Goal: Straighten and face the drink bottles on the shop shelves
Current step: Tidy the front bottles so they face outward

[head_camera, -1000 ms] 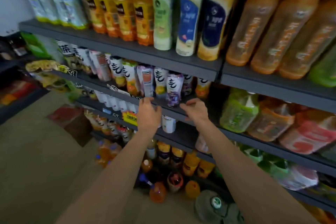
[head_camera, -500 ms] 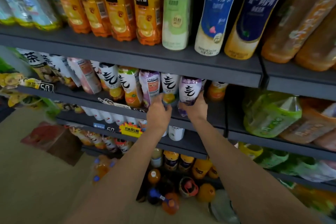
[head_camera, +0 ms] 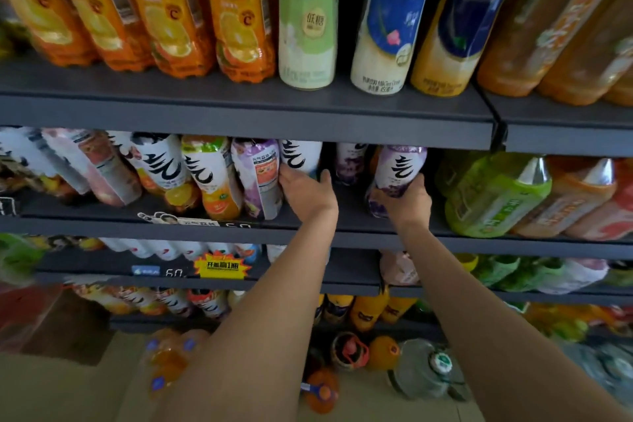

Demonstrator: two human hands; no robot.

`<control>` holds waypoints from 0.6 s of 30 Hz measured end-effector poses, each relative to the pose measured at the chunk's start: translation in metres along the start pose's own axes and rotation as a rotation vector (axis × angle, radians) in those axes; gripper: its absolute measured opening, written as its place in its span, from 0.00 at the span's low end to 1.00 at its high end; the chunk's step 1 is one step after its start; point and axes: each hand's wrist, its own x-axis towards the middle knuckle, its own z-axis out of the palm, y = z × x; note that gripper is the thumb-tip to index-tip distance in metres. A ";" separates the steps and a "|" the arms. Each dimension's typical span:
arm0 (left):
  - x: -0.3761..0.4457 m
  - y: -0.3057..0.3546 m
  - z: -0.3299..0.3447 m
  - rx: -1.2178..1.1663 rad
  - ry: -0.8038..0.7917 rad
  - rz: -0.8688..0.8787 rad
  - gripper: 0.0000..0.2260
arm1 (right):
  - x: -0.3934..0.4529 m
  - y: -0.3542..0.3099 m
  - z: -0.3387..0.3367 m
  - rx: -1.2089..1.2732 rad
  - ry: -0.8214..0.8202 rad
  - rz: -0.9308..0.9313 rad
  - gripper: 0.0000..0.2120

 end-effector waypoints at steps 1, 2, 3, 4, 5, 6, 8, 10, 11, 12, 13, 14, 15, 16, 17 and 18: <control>0.004 0.002 0.004 -0.022 0.025 -0.022 0.34 | 0.001 0.002 -0.001 -0.007 0.012 -0.007 0.29; 0.007 0.003 0.006 -0.027 0.046 -0.043 0.33 | 0.002 0.005 -0.001 -0.008 0.026 -0.012 0.29; 0.008 0.003 0.009 -0.013 0.060 -0.049 0.32 | 0.003 0.006 -0.001 -0.003 0.040 -0.018 0.28; 0.007 0.001 0.010 0.019 0.065 -0.035 0.31 | 0.004 0.008 0.000 0.002 0.052 -0.024 0.27; 0.004 -0.001 0.011 0.056 0.062 -0.001 0.31 | 0.004 0.010 0.001 0.004 0.059 -0.028 0.26; -0.001 -0.003 0.012 0.091 0.049 0.049 0.30 | 0.004 0.013 0.002 0.001 0.061 -0.026 0.26; -0.013 -0.010 0.013 0.140 -0.014 0.151 0.27 | 0.002 0.022 0.004 -0.009 0.049 0.001 0.28; -0.022 -0.012 0.015 0.149 -0.106 0.228 0.25 | 0.000 0.030 0.005 -0.002 0.031 0.013 0.30; -0.023 -0.013 0.016 0.148 -0.147 0.261 0.25 | 0.000 0.032 0.004 -0.002 0.021 0.008 0.30; -0.023 -0.013 0.016 0.156 -0.179 0.292 0.25 | 0.001 0.032 0.002 -0.001 0.010 0.001 0.29; -0.022 -0.014 0.016 0.176 -0.202 0.318 0.26 | 0.002 0.032 0.001 0.001 -0.004 -0.005 0.30; -0.020 -0.015 0.015 0.201 -0.214 0.333 0.27 | 0.004 0.031 -0.001 0.009 -0.019 -0.009 0.30; -0.018 -0.017 0.014 0.224 -0.217 0.341 0.27 | 0.005 0.031 -0.002 0.020 -0.032 -0.013 0.31; -0.016 -0.018 0.013 0.238 -0.215 0.345 0.27 | 0.007 0.030 -0.003 0.030 -0.042 -0.019 0.31; -0.016 -0.019 0.011 0.241 -0.209 0.342 0.27 | 0.007 0.030 -0.003 0.037 -0.050 -0.024 0.30; -0.015 -0.019 0.010 0.238 -0.198 0.337 0.27 | 0.007 0.029 -0.003 0.042 -0.054 -0.026 0.28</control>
